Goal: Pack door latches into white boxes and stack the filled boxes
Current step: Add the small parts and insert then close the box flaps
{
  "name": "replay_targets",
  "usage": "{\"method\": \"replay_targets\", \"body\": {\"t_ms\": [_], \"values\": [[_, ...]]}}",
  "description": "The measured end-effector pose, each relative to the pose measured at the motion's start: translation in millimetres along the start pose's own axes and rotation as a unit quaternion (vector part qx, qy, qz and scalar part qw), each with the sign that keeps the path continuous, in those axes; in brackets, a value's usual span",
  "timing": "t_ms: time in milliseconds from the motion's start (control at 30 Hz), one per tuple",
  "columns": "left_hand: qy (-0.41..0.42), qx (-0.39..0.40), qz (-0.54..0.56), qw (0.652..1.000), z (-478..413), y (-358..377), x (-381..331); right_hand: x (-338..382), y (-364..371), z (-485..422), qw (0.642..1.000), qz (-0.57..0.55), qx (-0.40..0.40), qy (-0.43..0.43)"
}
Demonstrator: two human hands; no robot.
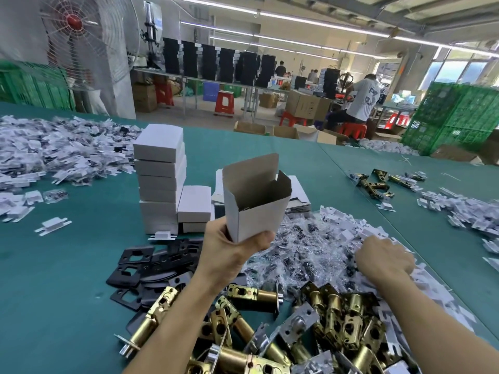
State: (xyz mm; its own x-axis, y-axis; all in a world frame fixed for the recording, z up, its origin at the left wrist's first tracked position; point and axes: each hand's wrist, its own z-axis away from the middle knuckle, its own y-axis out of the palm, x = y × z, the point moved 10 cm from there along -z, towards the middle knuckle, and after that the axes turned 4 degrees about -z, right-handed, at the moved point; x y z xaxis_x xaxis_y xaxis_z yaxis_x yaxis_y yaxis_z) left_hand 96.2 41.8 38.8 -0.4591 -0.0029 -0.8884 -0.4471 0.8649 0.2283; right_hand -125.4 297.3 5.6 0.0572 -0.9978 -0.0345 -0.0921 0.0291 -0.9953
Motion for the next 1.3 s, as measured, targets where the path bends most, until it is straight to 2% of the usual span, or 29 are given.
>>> {"method": "replay_targets", "body": {"t_ms": [133,300,367,433,500,567,667,733,967,1100,1300], "values": [[-0.022,0.013,0.005,1.0,-2,1,4,4,-5,-2,0.998,0.04,-0.036,-0.024],[-0.081,0.026,-0.049,0.995,-2,-3,16,10,-25,5,0.985,0.073,-0.134,-0.081],[-0.095,0.027,-0.057,0.993,-1,-4,20,15,-40,13,0.976,0.019,-0.179,-0.123],[-0.098,0.026,-0.064,0.993,-2,-5,23,22,-57,23,0.958,-0.097,-0.201,-0.18],[-0.094,0.02,-0.063,0.993,-2,-5,24,38,-78,43,0.913,-0.232,-0.193,-0.275],[-0.091,0.006,-0.066,0.994,-2,-8,26,58,-108,78,0.844,-0.312,-0.206,-0.386],[-0.094,-0.017,-0.089,0.991,-2,-15,31,77,-152,125,0.757,-0.358,-0.255,-0.484],[-0.098,-0.025,-0.1,0.99,-2,-18,33,86,-172,145,0.73,-0.351,-0.283,-0.513],[-0.102,-0.047,-0.124,0.986,-3,-24,33,104,-206,172,0.713,-0.299,-0.322,-0.547],[-0.1,-0.042,-0.142,0.984,-4,-22,33,115,-212,184,0.71,-0.284,-0.297,-0.573],[-0.077,-0.043,-0.175,0.981,-5,-21,28,140,-199,179,0.767,-0.217,-0.199,-0.571]]}}
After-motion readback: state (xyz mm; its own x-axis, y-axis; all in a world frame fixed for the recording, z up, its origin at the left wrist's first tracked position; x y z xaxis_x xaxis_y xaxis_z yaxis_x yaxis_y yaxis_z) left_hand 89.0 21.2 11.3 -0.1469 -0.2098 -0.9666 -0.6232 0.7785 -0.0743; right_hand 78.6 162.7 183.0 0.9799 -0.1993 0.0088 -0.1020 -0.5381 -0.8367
